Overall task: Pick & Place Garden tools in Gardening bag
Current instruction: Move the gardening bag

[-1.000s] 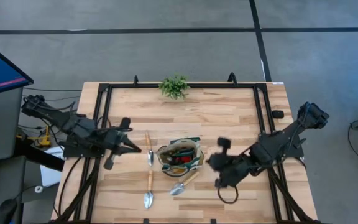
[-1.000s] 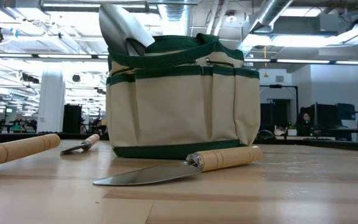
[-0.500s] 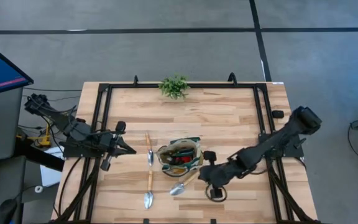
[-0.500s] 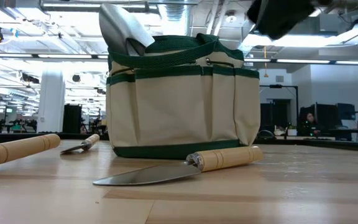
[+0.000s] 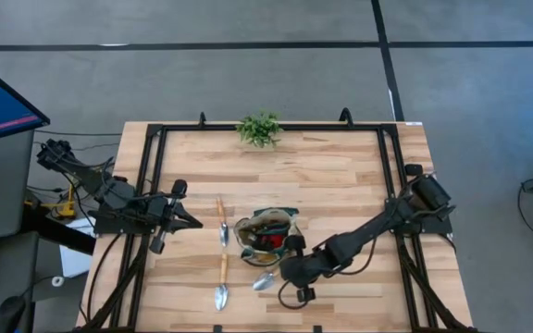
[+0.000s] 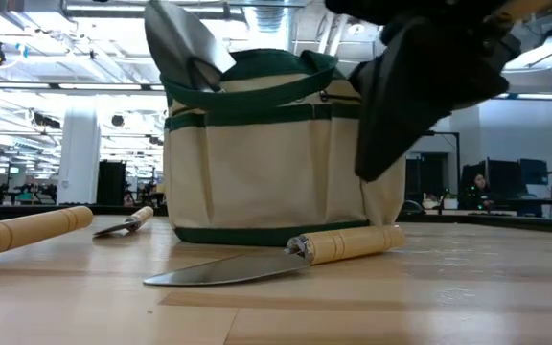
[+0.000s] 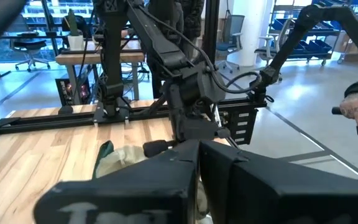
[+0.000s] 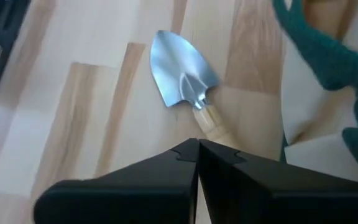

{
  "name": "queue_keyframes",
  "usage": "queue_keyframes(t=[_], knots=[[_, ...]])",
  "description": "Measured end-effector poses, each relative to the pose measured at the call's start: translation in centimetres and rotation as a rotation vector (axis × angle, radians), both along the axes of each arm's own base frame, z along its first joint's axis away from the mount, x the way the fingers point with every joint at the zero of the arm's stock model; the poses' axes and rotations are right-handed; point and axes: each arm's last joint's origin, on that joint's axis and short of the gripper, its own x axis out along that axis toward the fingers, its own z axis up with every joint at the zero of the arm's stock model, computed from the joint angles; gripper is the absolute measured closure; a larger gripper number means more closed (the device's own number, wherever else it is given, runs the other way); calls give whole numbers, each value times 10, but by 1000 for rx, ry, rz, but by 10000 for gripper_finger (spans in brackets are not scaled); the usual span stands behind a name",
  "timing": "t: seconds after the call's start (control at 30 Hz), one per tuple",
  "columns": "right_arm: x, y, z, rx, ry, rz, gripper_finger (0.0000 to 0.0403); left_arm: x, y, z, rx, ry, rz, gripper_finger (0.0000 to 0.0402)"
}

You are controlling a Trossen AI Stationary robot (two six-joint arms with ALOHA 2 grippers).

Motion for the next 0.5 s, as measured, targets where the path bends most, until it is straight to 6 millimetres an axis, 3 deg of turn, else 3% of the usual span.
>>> queue_keyframes(t=[0.3, 0.5], knots=[[-14, 23, 34, 62, 142, -55, 400, 0, 0, 0, 0, 0, 0, 400], [-22, 41, 32, 160, 206, -63, 402, 0, 0, 0, 0, 0, -1, 400]])
